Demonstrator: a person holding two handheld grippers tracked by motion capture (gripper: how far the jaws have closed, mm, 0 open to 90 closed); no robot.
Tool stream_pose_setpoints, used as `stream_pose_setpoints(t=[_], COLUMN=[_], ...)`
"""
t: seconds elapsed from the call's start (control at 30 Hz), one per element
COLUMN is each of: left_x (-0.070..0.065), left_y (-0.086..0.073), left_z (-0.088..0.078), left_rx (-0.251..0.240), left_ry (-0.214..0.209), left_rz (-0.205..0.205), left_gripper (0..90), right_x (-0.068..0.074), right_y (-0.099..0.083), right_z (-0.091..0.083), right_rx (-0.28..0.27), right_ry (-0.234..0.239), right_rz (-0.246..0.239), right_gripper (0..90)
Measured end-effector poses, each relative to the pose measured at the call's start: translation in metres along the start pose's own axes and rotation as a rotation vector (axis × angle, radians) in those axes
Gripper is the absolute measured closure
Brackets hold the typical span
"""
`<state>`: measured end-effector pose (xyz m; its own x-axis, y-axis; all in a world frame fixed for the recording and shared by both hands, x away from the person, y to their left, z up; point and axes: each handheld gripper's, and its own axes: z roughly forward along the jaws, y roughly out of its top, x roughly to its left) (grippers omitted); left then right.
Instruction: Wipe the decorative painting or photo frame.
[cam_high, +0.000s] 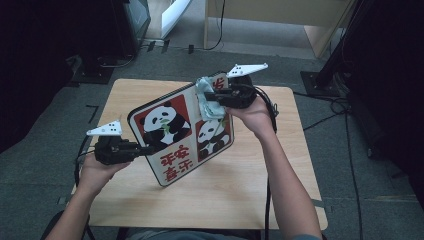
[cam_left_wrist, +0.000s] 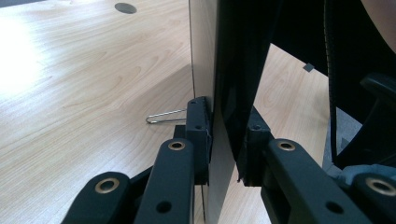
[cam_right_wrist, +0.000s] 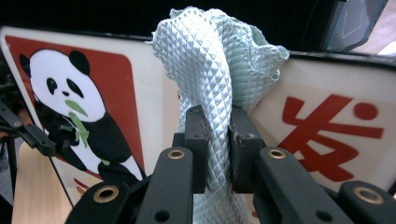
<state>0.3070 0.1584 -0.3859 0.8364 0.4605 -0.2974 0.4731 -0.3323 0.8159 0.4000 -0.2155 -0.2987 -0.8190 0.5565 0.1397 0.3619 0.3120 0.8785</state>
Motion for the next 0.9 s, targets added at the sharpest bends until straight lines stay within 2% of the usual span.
stream_pose_setpoints(t=[0.57,0.9], left_x=[-0.002,-0.002], left_y=[0.000,0.000], left_z=[0.000,0.000], left_rx=[0.000,-0.001], left_ry=[0.005,0.005], left_rz=[0.003,0.002], left_gripper=[78.5,78.5], right_x=[0.000,-0.001], right_y=[-0.022,-0.038], right_z=[0.009,0.013], right_rx=[0.003,0.008], right_ry=[0.027,0.053], right_rz=[-0.006,0.009], right_gripper=[80.8,80.8])
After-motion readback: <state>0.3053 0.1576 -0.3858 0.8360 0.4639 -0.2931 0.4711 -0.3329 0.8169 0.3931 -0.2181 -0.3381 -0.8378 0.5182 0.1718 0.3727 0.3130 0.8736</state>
